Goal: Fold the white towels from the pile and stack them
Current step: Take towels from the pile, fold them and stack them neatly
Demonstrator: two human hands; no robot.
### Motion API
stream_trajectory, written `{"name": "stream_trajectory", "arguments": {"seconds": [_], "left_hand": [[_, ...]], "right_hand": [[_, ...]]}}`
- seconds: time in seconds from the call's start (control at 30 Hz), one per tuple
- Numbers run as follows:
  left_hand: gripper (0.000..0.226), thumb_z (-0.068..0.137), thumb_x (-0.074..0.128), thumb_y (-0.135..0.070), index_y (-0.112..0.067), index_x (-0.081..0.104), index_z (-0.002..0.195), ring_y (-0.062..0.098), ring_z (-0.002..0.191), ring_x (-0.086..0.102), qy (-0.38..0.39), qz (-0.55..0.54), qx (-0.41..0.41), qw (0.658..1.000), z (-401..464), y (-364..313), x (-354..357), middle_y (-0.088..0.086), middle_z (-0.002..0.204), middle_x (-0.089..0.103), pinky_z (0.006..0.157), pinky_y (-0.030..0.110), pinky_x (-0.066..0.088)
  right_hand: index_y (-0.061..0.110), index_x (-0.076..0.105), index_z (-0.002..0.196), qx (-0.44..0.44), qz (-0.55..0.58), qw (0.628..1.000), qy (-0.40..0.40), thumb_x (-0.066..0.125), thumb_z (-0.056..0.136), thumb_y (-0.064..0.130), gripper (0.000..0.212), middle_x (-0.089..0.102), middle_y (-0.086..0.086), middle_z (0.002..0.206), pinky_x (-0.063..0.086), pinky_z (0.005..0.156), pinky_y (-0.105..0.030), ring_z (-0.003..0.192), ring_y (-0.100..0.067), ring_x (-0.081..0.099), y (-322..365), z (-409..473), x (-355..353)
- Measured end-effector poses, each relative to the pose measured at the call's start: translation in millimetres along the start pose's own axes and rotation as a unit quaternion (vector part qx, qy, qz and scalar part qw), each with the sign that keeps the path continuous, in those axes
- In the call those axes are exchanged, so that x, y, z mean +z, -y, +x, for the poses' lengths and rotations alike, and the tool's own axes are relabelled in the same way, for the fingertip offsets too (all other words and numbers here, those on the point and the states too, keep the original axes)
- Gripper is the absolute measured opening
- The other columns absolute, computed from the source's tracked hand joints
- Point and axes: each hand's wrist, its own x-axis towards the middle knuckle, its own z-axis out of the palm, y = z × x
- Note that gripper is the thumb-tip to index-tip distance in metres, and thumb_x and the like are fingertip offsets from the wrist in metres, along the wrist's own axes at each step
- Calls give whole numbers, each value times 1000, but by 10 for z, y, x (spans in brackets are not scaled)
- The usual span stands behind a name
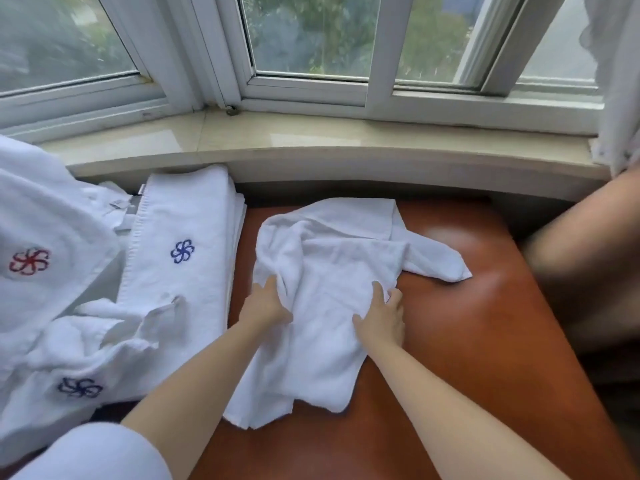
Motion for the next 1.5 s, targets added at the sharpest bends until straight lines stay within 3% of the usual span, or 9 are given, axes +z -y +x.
{"name": "stream_trajectory", "arguments": {"seconds": [0.3, 0.43, 0.6, 0.7, 0.8, 0.93, 1.07, 1.33, 1.5], "left_hand": [[105, 72, 76, -32, -14, 10, 152, 34, 130, 39, -7, -92, -110, 990, -668, 244, 344, 15, 145, 30, 101, 43, 44], [72, 82, 61, -20, -8, 27, 145, 28, 107, 55, -3, -174, -96, 980, -906, 399, 420, 12, 124, 52, 81, 35, 49], [19, 89, 53, -17, -1, 59, 97, 26, 67, 60, 111, -400, -178, 892, -1227, 479, 510, 12, 75, 63, 58, 30, 49], [16, 93, 50, -13, 0, 60, 96, 21, 59, 59, 100, -398, -159, 898, -1348, 472, 596, 10, 66, 64, 46, 24, 47], [27, 92, 46, -7, 5, 59, 113, 30, 80, 64, -34, -287, -139, 947, -1359, 528, 721, 16, 92, 65, 63, 26, 50], [50, 84, 61, -16, -2, 44, 129, 33, 112, 55, -105, -176, -164, 965, -1445, 610, 829, 17, 125, 54, 87, 36, 49], [83, 77, 75, -10, -1, 28, 145, 32, 127, 45, -46, -186, -160, 968, -1474, 525, 866, 15, 140, 42, 94, 37, 46], [103, 69, 84, -11, -8, 19, 148, 29, 131, 44, 63, 19, -112, 992, -1586, 357, 952, 13, 147, 37, 101, 33, 44], [83, 81, 60, -14, -27, 16, 150, 32, 132, 31, -77, 51, -83, 992, -1535, 295, 971, 10, 144, 21, 102, 41, 41]], "right_hand": [[44, -3, 148, 159, 351, 914, 124, 69, 83, 27, 98, 41, 8, 97, 46, 63, -27, 70, -9, 50, 33, -895, 383], [54, 15, 142, 68, 401, 895, 183, 60, 90, 24, 75, 41, 14, 124, 47, 69, -18, 91, -4, 54, -145, -1144, 442], [26, 37, 141, -49, 378, 924, -26, 49, 91, 5, 56, 43, -2, 139, 37, 102, -26, 123, -18, 45, -367, -1174, 186], [16, 58, 124, -55, 285, 957, -22, 52, 92, 10, 33, 59, -7, 121, 40, 92, -23, 107, -22, 54, -586, -938, -137], [14, 66, 82, -30, 55, 994, 87, 50, 87, 11, 16, 63, -7, 89, 45, 76, -30, 85, -30, 55, -849, -718, -460], [23, 63, 110, -28, -169, 985, -6, 44, 89, 25, 28, 64, -3, 113, 44, 77, -32, 102, -28, 59, -1026, -636, -644], [32, 32, 144, -106, 64, 985, 122, 56, 90, 30, 59, 53, 1, 127, 42, 92, -34, 112, -22, 53, -1009, -744, -548], [18, 47, 125, -63, -317, 903, 282, 51, 88, 24, 37, 53, -3, 124, 43, 85, -33, 111, -25, 54, -965, -846, -520], [21, 38, 138, -143, -278, 949, 33, 50, 90, 26, 50, 27, -9, 146, 36, 97, -36, 128, -27, 35, -913, -677, -440]]}}
